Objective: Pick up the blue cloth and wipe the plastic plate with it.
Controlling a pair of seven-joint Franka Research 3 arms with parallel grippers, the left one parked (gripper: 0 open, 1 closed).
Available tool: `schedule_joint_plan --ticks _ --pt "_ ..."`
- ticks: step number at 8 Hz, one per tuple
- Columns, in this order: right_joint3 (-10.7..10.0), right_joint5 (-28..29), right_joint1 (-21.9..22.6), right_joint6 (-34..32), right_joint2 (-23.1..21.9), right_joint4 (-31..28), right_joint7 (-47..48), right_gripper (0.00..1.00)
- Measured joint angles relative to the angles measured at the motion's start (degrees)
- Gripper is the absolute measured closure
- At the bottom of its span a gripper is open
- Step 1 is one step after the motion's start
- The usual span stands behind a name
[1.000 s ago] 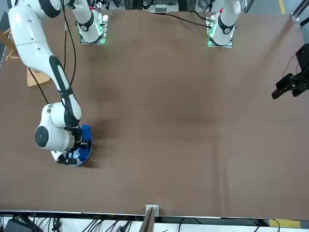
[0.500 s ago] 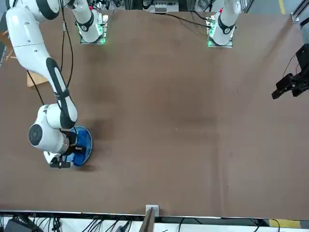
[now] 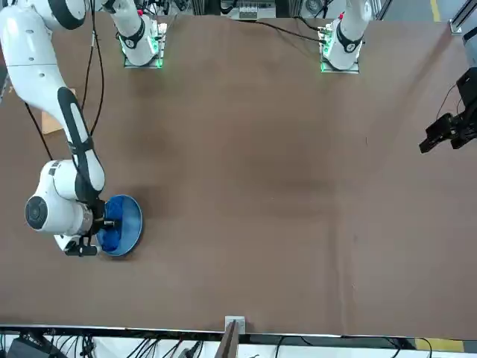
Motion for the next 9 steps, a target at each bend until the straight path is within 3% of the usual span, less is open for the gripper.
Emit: schedule_joint_plan --ticks 9 --pt "-0.1 1.7 3.2 -12.3 -12.6 0.9 0.1 0.77"
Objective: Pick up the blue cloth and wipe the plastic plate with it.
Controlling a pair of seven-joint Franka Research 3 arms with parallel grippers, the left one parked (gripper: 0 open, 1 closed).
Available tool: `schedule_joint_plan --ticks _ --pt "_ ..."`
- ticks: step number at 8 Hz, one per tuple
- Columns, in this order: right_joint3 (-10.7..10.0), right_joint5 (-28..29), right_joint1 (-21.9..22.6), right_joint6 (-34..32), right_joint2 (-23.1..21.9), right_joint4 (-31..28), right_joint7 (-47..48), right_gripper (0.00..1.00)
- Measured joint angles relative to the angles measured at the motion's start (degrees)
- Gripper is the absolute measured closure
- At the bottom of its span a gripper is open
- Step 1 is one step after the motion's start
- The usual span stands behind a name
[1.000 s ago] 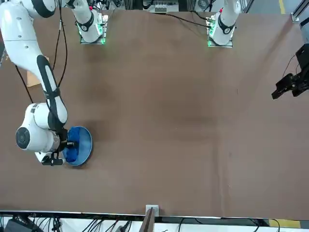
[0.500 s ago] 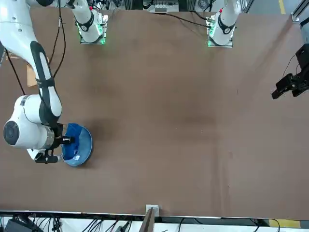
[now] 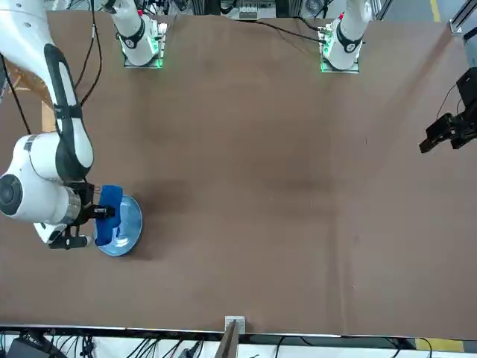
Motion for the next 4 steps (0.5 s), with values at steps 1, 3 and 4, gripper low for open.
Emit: schedule_joint_plan --ticks 1,3,4 --pt "-0.5 0.0 0.5 -2.7 -2.1 0.4 0.1 0.77" --pt "-1.6 0.2 1.6 -7.3 -6.1 0.6 0.4 0.77" --pt "-2.3 0.9 2.4 -8.6 -7.6 0.6 0.9 0.77"
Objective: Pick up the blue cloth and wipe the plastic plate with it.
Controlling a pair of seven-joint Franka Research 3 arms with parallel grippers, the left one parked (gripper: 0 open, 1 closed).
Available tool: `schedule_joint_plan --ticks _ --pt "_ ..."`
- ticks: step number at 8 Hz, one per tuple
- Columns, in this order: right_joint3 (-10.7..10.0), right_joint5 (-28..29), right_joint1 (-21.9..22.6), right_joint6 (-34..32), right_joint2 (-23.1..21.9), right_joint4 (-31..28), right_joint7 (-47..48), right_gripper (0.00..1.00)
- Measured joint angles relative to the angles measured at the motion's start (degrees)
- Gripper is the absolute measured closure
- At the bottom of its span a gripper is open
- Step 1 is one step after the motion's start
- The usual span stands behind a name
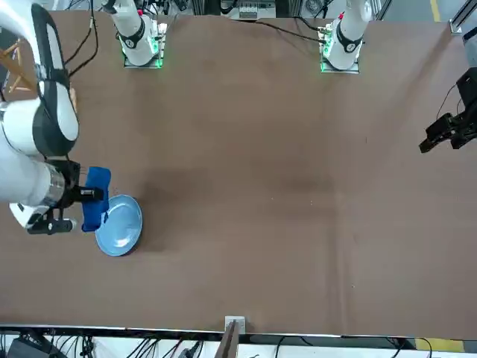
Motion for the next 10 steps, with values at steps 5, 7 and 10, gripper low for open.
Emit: schedule_joint_plan --ticks 5,7,10 --pt "-1.3 3.5 6.0 -4.0 -2.3 -1.7 12.1 0.77" --pt "-1.5 5.2 9.6 -4.2 -3.4 -4.5 18.0 0.77" --pt "-5.6 9.6 18.4 -2.5 -5.8 -10.8 24.1 0.77"
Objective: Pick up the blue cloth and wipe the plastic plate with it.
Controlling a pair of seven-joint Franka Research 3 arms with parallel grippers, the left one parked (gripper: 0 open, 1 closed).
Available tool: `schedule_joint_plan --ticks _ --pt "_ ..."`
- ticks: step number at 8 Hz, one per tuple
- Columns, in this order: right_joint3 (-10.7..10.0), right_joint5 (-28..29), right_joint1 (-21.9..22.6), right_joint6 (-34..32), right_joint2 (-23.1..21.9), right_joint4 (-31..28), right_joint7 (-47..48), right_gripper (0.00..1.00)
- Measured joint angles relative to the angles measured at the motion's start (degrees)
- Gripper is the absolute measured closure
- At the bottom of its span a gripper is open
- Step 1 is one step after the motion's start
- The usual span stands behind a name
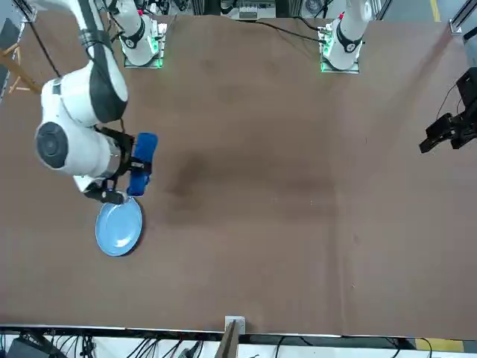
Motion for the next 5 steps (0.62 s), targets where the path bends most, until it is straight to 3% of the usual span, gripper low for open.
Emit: schedule_joint_plan --ticks 2,5 --pt "-1.4 0.8 3.6 3.8 -2.7 -6.4 1.0 0.77" --pt "-1.6 1.0 6.7 13.1 -5.7 -18.5 1.1 0.77"
